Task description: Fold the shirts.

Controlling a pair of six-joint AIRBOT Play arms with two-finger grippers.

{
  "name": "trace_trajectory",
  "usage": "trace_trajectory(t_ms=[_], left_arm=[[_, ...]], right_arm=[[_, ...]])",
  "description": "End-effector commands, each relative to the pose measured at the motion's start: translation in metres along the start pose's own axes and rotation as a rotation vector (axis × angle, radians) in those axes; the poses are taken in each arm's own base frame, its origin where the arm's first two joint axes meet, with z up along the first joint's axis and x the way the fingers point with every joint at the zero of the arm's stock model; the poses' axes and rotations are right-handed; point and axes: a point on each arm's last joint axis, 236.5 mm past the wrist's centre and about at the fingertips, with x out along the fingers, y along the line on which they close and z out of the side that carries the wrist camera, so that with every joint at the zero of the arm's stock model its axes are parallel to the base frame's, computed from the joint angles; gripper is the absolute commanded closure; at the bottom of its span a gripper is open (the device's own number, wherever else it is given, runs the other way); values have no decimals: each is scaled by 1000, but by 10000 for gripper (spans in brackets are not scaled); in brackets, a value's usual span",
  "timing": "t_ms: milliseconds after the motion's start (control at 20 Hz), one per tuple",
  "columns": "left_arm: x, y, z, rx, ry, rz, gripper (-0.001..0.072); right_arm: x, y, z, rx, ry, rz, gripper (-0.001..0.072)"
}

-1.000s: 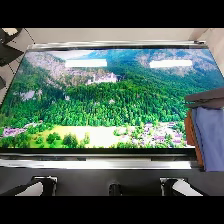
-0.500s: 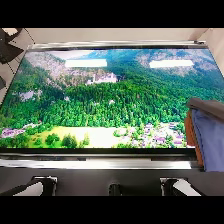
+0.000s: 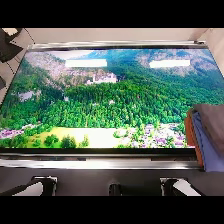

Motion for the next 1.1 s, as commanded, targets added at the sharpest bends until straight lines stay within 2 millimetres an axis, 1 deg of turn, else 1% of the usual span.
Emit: trace_trajectory(t_ms=[0, 50, 100, 150, 200, 250, 300, 350, 400, 450, 500, 550, 600, 650, 700, 750, 800, 850, 900, 950, 1000, 1050], left_arm=[[0, 0, 0, -12, -1, -1, 681], [0, 0, 0, -15, -1, -1, 681], [0, 0, 0, -15, -1, -1, 681], [0, 0, 0, -27, -1, -1, 681], [0, -1, 0, -41, -2, -2, 680], [0, -3, 2, -45, -6, -11, 681], [-1, -9, 6, -54, -22, -33, 681], [-4, -18, 15, -60, -55, -62, 682], [-8, -25, 25, -41, -87, -67, 682], [-11, -28, 37, 8, -124, -32, 683], [-12, -23, 47, 58, -153, 49, 684], [-10, -6, 51, 87, -156, 188, 684], [-7, 18, 46, 99, -130, 347, 685], [-2, 41, 33, 141, -69, 510, 683], [6, 56, 14, 195, 30, 617, 682], [19, 66, -18, 214, 169, 670, 674], [30, 71, -57, 190, 325, 681, 582], [37, 72, -112, 136, 535, 679, 384], [37, 70, -168, 78, 744, 658, 221], [35, 64, -221, 44, 924, 608, 170], [35, 55, -257, 19, 1007, 553, 170], [39, 47, -281, -28, 1001, 529, 171]], right_arm=[[38, -17, -7, 2, 49, -89, 662], [44, -20, -7, 7, 50, -103, 658], [47, -21, -5, 19, 44, -109, 529], [48, -20, -3, 21, 34, -108, 204], [48, -20, -2, 14, 30, -107, -5], [43, -21, 2, -11, 12, -107, 10], [31, -19, 12, -31, -33, -97, 12], [11, -14, 32, -61, -126, -89, 12], [-22, -1, 60, -118, -273, -75, 14], [-70, 24, 91, -208, -471, -52, 15], [-123, 59, 112, -284, -672, -7, 15], [-183, 109, 121, -364, -883, 81, 16], [-230, 160, 111, -453, -1031, 184, 18], [-264, 217, 83, -558, -1126, 303, 19], [-276, 266, 49, -638, -1146, 413, 19], [-270, 310, 7, -656, -1066, 546, 42], [-245, 345, -38, -650, -902, 632, 43], [-214, 368, -73, -702, -766, 621, 41], [-174, 386, -107, -796, -631, 552, 36], [-134, 394, -136, -876, -497, 468, 27], [-98, 396, -162, -940, -368, 384, 1], [-66, 398, -188, -998, -253, 320, -1]])
